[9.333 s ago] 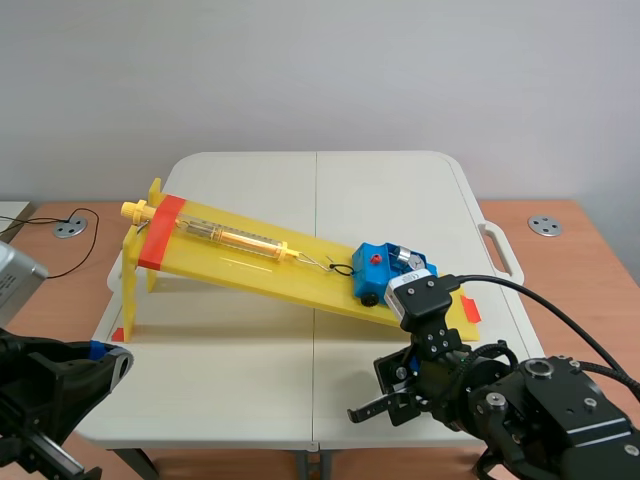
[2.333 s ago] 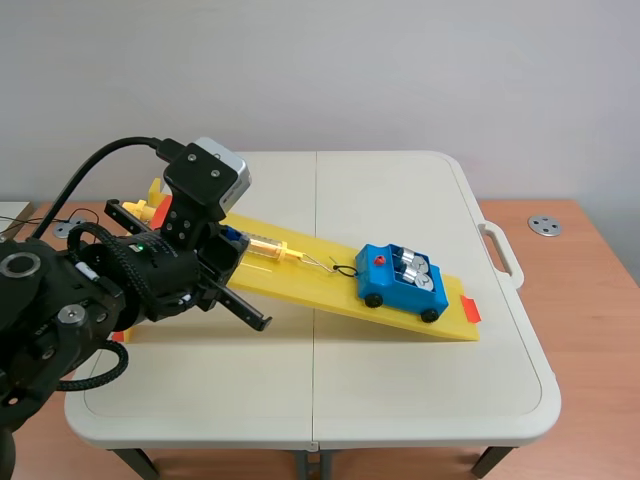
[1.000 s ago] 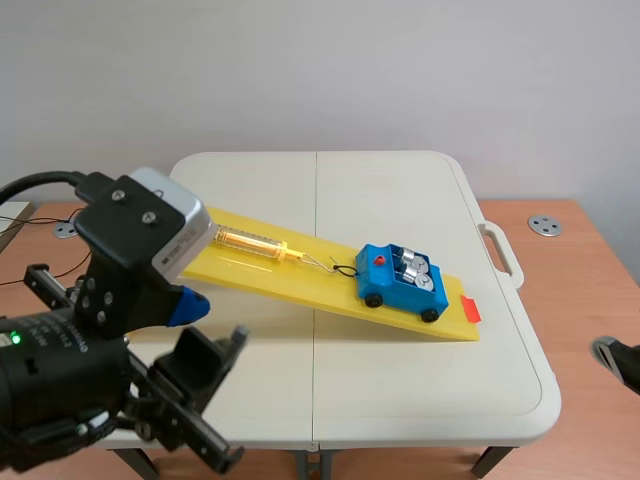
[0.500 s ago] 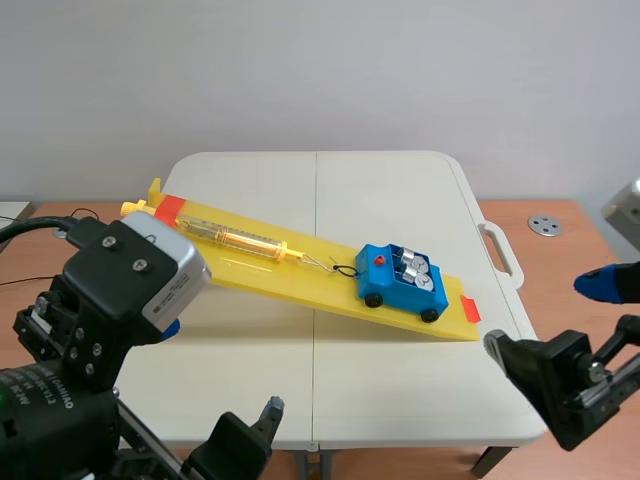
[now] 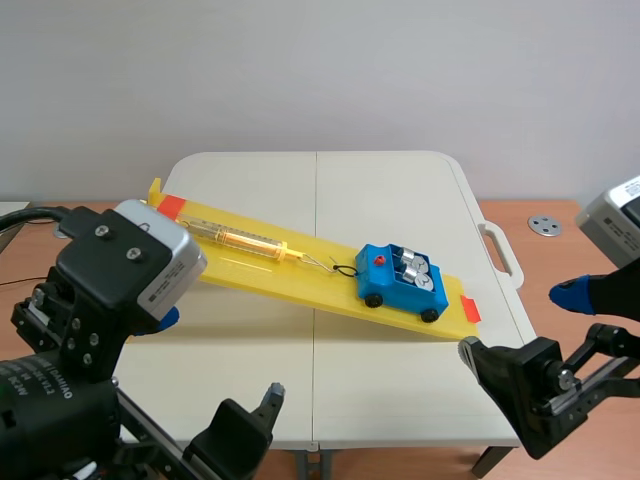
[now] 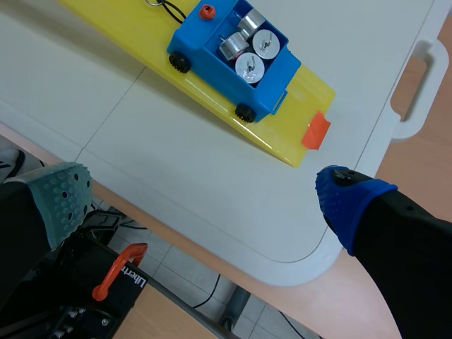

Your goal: Place the four metal weights on the blue cart on the ramp.

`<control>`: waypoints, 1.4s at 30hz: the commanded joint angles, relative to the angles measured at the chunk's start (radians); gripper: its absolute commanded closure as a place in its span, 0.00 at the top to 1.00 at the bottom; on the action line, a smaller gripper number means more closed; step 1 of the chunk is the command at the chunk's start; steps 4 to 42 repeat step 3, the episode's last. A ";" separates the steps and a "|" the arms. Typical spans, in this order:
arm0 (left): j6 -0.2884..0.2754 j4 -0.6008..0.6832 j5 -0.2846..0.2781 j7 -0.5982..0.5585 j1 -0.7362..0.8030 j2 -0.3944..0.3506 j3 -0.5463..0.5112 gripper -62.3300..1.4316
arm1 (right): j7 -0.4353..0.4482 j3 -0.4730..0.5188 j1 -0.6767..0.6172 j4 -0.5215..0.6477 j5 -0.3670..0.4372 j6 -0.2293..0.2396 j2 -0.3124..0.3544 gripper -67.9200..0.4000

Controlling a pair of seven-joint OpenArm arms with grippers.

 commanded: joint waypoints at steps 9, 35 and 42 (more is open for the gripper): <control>0.040 0.093 -0.036 -0.142 -0.002 -0.004 -0.031 1.00 | 0.135 0.046 0.015 0.103 0.034 -0.009 0.022 0.97; 0.040 0.093 -0.036 -0.142 -0.002 -0.004 -0.031 1.00 | 0.135 0.046 0.015 0.103 0.034 -0.009 0.022 0.97; 0.040 0.093 -0.036 -0.142 -0.002 -0.004 -0.031 1.00 | 0.135 0.046 0.015 0.103 0.034 -0.009 0.022 0.97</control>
